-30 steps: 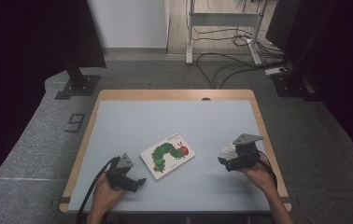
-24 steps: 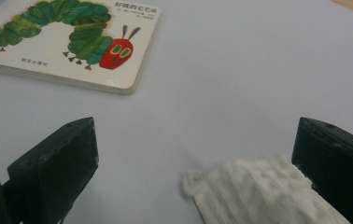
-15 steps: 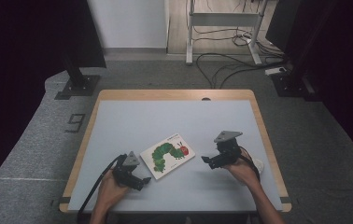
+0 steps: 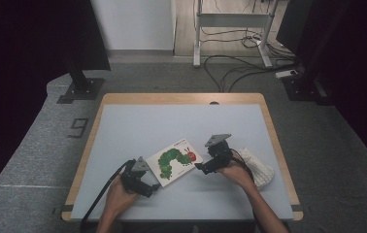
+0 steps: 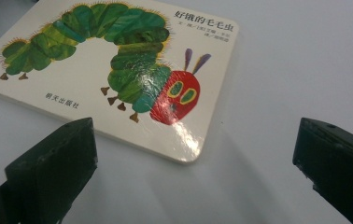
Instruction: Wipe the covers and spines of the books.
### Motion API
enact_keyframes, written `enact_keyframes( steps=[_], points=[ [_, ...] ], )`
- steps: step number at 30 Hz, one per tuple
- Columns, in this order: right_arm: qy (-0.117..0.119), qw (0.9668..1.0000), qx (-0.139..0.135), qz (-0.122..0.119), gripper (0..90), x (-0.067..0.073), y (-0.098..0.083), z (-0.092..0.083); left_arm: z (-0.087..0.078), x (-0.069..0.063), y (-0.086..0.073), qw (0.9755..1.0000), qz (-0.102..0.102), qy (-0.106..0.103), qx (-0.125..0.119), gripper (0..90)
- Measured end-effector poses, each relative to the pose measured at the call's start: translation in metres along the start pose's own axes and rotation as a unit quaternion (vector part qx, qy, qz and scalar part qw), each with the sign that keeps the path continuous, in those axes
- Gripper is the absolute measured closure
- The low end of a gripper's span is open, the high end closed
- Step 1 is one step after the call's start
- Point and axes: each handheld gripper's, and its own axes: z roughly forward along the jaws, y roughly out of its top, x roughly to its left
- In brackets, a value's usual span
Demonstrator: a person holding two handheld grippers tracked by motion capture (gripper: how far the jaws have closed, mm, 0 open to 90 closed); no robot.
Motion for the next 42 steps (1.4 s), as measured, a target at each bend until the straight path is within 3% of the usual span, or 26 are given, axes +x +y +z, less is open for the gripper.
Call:
enact_keyframes(
  steps=[11, 21, 25, 30, 34, 42],
  points=[
    [0.036, 0.9993, 0.005, 0.004, 0.0, -0.001, 0.01, 0.035, 0.003, -0.002, 0.003, 1.0, 0.006, 0.0, -0.001, 0.0],
    [0.065, 0.9974, 0.006, 0.03, 0.0, -0.007, 0.016, 0.053, 0.005, -0.006, 0.005, 1.0, 0.0, 0.004, -0.001, 0.0],
    [0.071, 0.9971, 0.009, 0.025, 1.1, -0.006, 0.018, 0.054, 0.005, -0.006, 0.005, 1.0, -0.001, 0.003, -0.001, 0.0],
    [0.074, 0.996, 0.003, 0.05, 2.6, -0.007, 0.019, 0.052, 0.005, -0.006, 0.005, 1.0, -0.001, 0.003, -0.001, 0.0],
    [0.07, 0.9962, -0.003, 0.052, 2.7, -0.006, 0.023, 0.047, 0.005, -0.006, 0.005, 1.0, -0.001, 0.003, -0.001, 0.0],
    [0.075, 0.9942, -0.048, 0.06, 6.6, -0.002, 0.036, 0.019, 0.005, -0.006, 0.005, 1.0, 0.0, 0.003, 0.0, 0.0]
  ],
)
